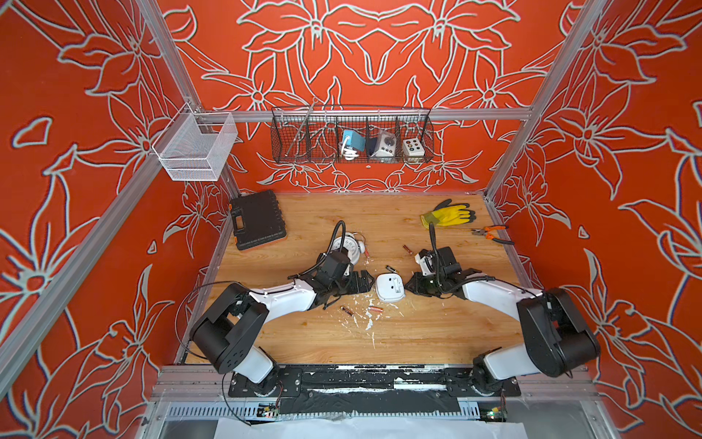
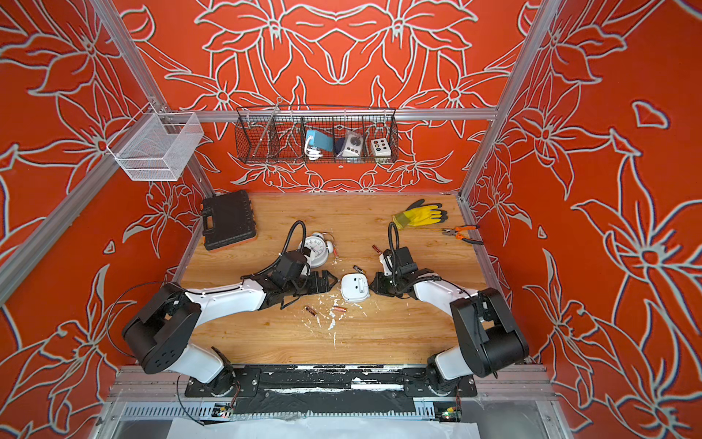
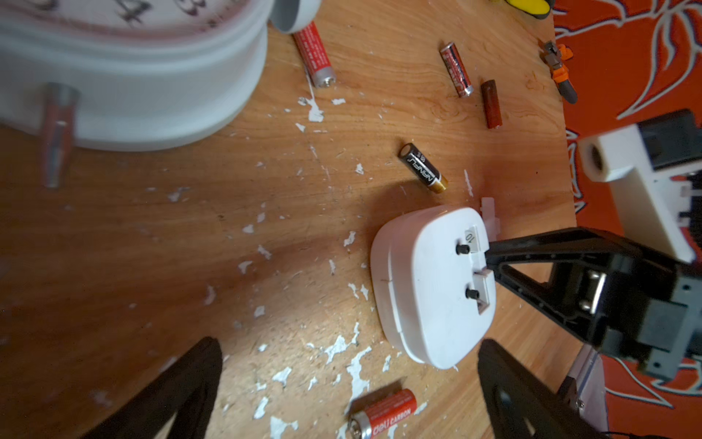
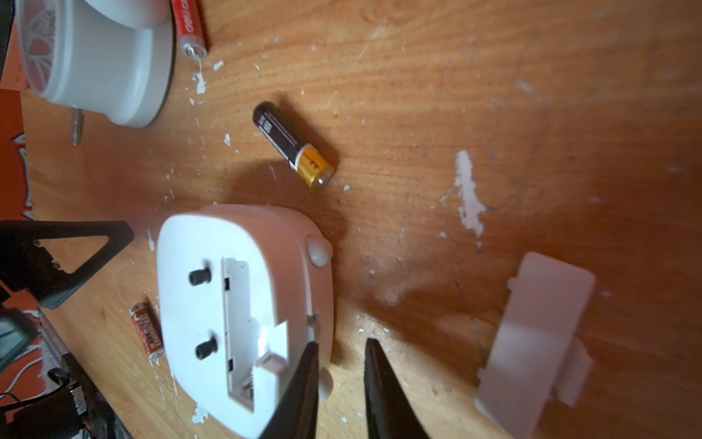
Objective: Insert the battery into the alarm
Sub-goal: Adjust the alarm at the center of the board, then pick up the battery at the center of the board.
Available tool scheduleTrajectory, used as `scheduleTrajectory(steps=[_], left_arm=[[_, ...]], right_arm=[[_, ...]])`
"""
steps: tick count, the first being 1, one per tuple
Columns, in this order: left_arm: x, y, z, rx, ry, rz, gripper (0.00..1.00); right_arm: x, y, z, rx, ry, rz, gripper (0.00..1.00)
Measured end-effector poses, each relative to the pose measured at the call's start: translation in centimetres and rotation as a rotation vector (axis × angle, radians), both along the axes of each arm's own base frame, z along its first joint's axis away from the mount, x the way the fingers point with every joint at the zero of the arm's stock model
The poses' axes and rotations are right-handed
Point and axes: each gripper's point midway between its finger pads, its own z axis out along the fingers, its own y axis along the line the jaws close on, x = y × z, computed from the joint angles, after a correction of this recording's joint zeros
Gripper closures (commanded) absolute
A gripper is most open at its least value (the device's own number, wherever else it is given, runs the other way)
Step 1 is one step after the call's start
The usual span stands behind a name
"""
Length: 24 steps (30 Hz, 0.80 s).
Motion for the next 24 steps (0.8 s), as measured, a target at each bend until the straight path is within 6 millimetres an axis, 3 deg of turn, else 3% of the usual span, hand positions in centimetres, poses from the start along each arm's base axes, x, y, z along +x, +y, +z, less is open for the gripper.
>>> scheduleTrajectory(steps=[4,9,17,24], left_arm=[[0.6,2.1,0.6,-0.005,-0.017,0.057,0.01],[1.2,5.6,1.2,-0.017,-0.034,0.149,0.01],[1.3,10.2,0.8,-0.047,-0.013,0.272,0.01],[0.2,11.2,-0.7,-0.061,0.04,0.288,0.01]], right_arm=[[0.7,-0.4,3.6,-0.045,-0.127,0.044,0.52],[0.3,1.8,7.0,-0.072,-0.255,0.19,0.42],[-3.7,6.8,7.5,-0.177,-0.319,0.539,0.38],[-6.7,10.5,6.6,-0.274,-0.35,0.818,0.45]])
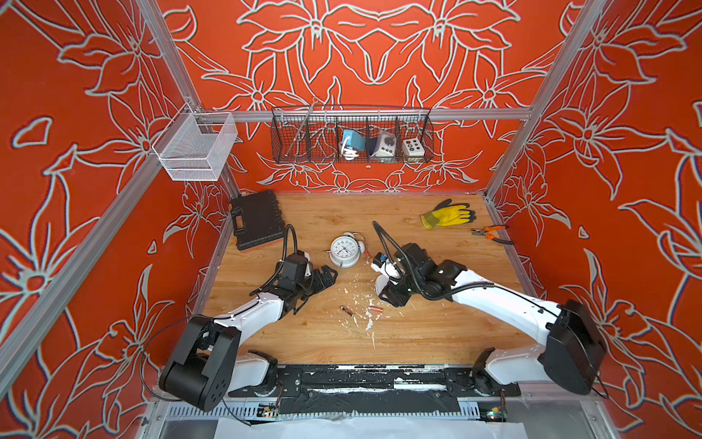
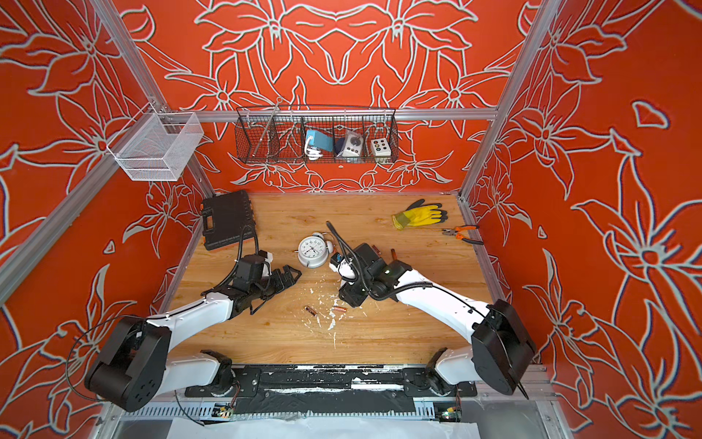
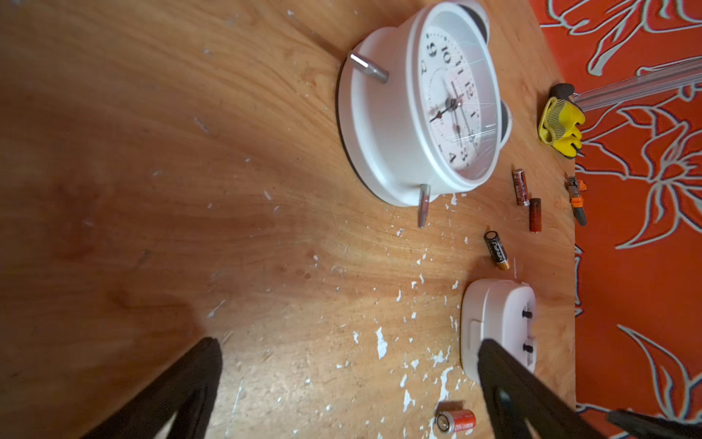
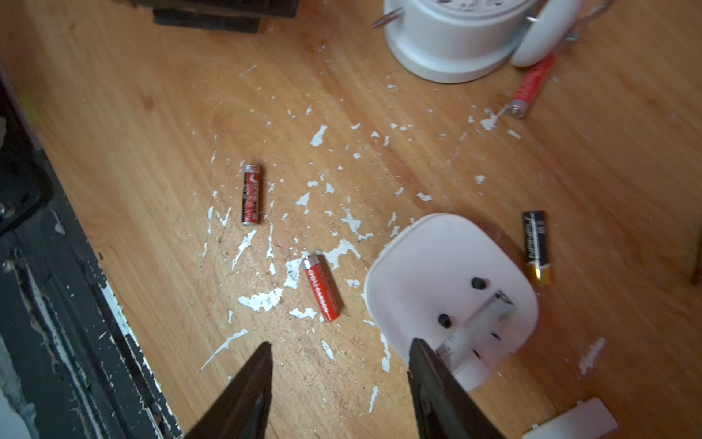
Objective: Insert the battery into the alarm
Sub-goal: Pick up the battery at the center of the board.
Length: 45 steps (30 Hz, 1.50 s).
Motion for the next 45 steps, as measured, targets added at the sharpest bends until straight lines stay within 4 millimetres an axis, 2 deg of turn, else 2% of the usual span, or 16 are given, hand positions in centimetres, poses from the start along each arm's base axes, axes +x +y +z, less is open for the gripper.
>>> scheduleTrajectory(steps=[4,8,14,23,29,38,43,45], left_arm=[[0.1,0.0,0.2,-0.005,-0.007,0.0,0.01],[0.1,0.0,0.3,-0.005,-0.01,0.0,0.01],[0.0,0.1,0.3,-0.002,-0.01,-0.001,0.01],[0.1,0.4,0.2,0.003,-0.012,0.007,0.01],[0.1,0.4,0.3,0.003,-0.013,0.008,0.01],[0.2,0.5,0.3,0.004,-0.013,0.009,0.01],[0.2,0.5,0.2,0.008,-0.016,0.007,0.01],[0.2,0.5,0.2,0.009,-0.016,0.006,0.01]], right_arm=[[-0.9,1.5,-1.3,-0.076,0.005,0.101,0.49],[-0.8,2.4,-2.9,-0.144,0.026,0.155,0.53],[-0.7,3.1,-5.1,-0.228,0.072,0.209,0.59],[-2.1,3.3,-7.7,-0.301,0.111,0.263,0.68],[-1.5,3.4,-8.2,-0.326,0.091,0.25,0.73],[-0.9,3.1,-9.4,-0.365,0.081,0.229,0.77],[-0.7,3.1,-9.4,-0.367,0.074,0.223,0.79],[-0.6,3.1,-9.4,-0.368,0.069,0.221,0.83]])
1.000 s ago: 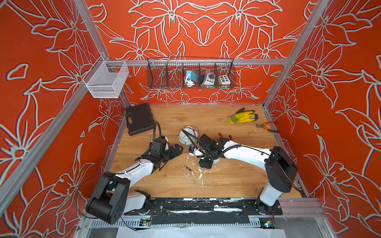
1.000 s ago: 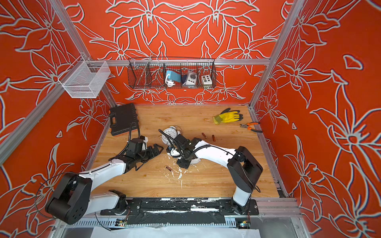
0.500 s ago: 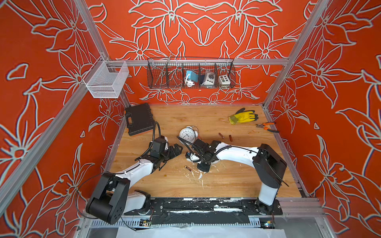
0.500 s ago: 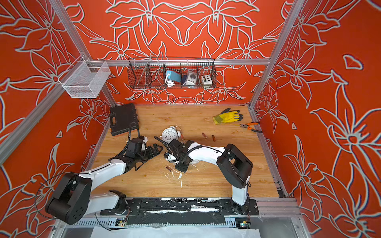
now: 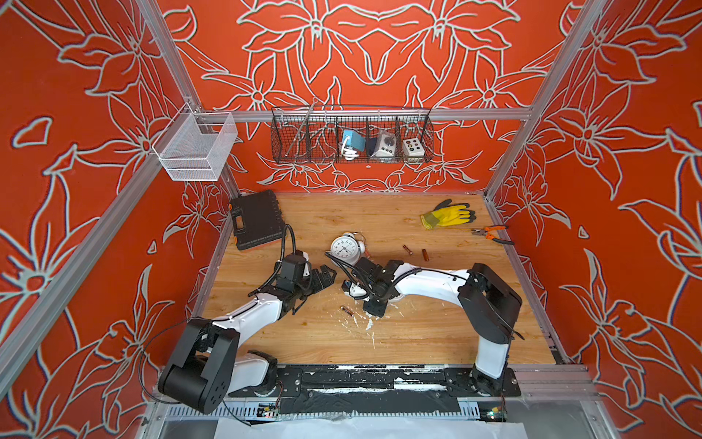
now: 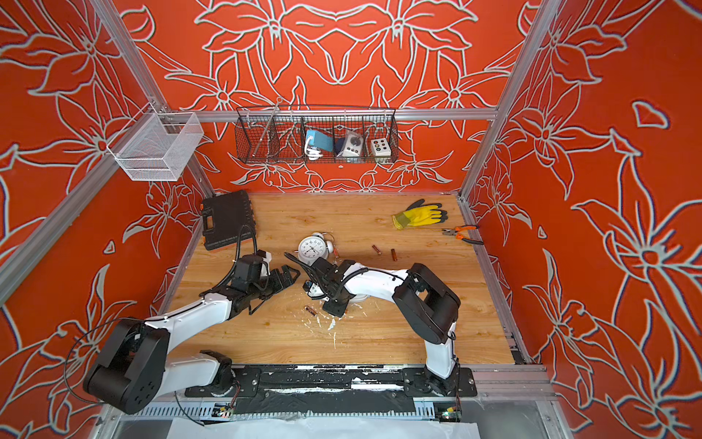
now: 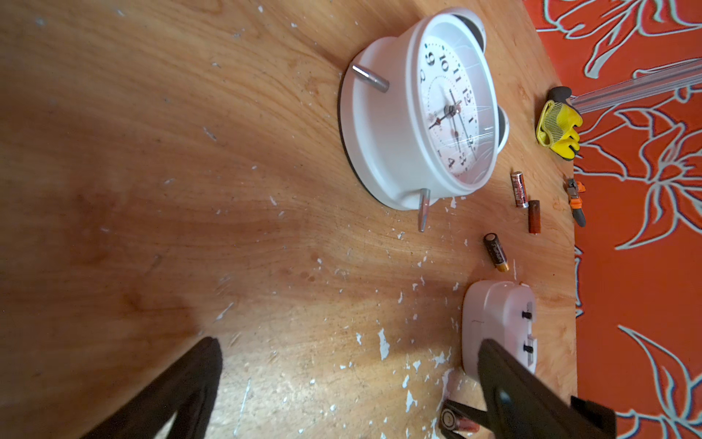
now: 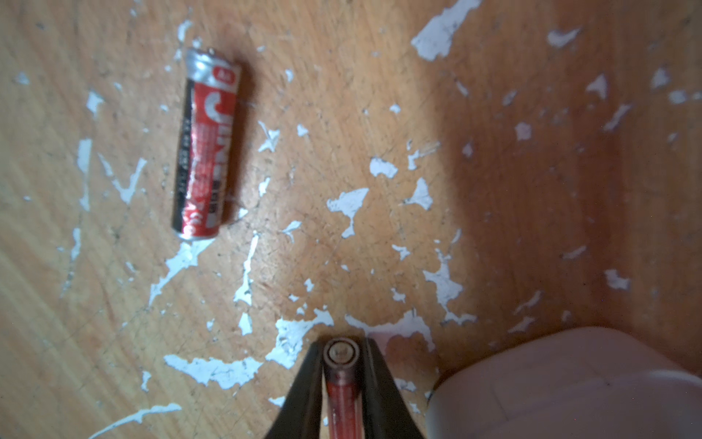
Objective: Insert the battery into the alarm
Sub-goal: Pick up the battery at the center of the board.
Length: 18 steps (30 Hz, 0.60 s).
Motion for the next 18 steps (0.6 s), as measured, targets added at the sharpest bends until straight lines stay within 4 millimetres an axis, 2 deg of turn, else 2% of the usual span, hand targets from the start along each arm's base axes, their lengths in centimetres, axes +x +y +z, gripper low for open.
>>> scheduleTrajectory(steps=[7,10,14,18], left_arm=[[0.0,0.0,0.0,-0.001,0.0,-0.002,0.01],[0.0,-0.2,0.1,-0.007,-0.005,-0.017,0.01],[0.1,-0.7,0.6,-0.017,-0.03,-0.036,0.01],[0.2,-1.9,1.6,-0.028,-0.074,-0.077,0.01]], right_arm=[[0.2,0.3,0.8,0.039,-0.019,-0.025,0.88],[0.3,0.7,2.7,0.109,-0.04,-0.048,0.89],[1.3,1.5,6.4,0.254,-0.091,-0.109,0.89],[3.1,0.9,8.9,0.376,-0.128,-0.215,0.89]])
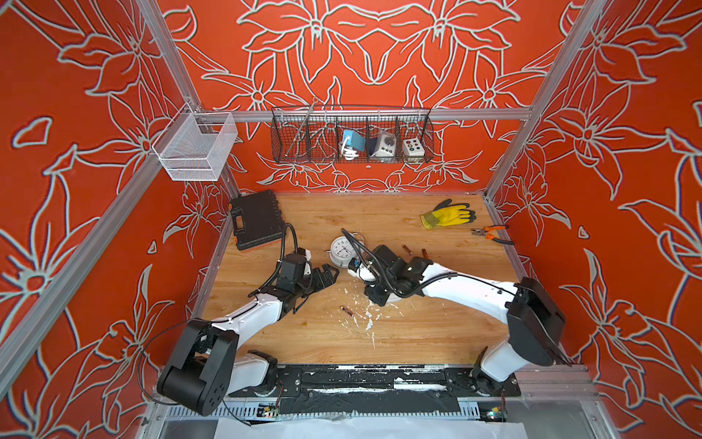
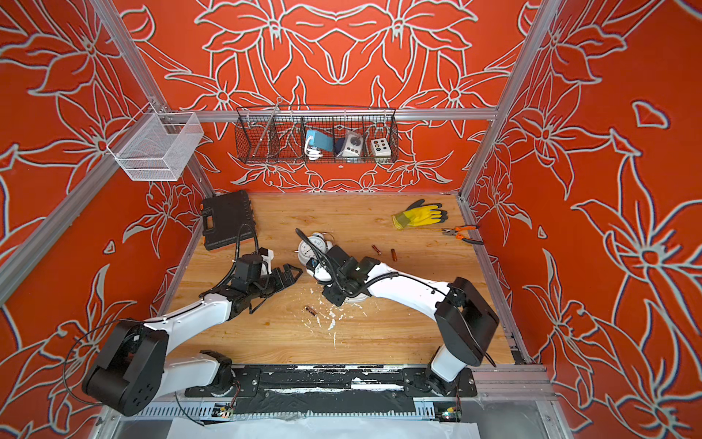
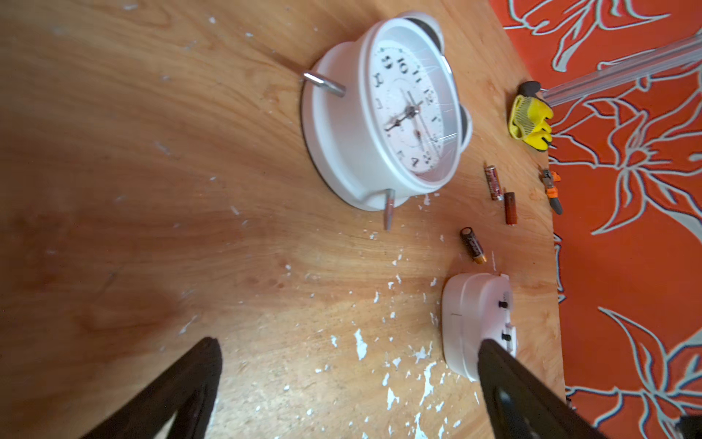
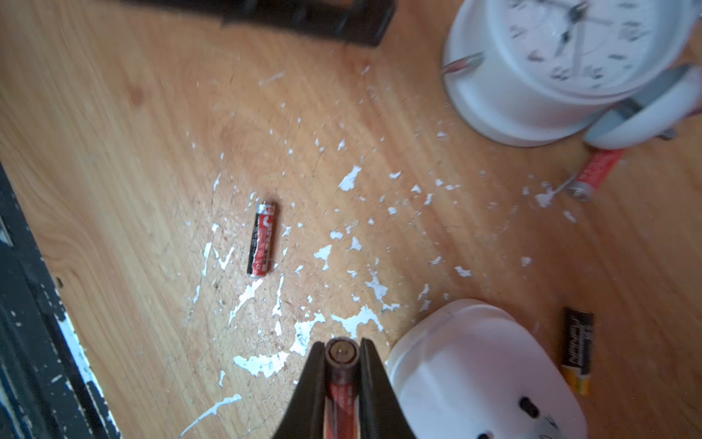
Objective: Insert the battery into the alarm
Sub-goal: Pick up the battery at the center of the board, then install the battery in the alarm.
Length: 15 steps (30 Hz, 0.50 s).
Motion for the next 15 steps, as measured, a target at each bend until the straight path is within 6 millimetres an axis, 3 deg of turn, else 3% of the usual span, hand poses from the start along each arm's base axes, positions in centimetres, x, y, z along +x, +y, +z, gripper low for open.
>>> scheduleTrajectory(steps=[6,11,15], left_arm=[[-0.9,-3.4,0.9,-0.018,-0.049,-0.102,0.01],[-1.6,-6.7,1.1,-0.032,-0.076,-0.196,0.01],[-2.1,-9.7,1.3,-0.039,-0.086,-0.27,0.01]], right_arm=[[3.3,-3.3,1.2,0.138,-0.012,-0.228,0.91],[5.3,-6.9,1.0,0.212,-0.019,-0.41,0.91],[6.1,-8.3,0.5,0.23,-0.031,-0.495,0.91]])
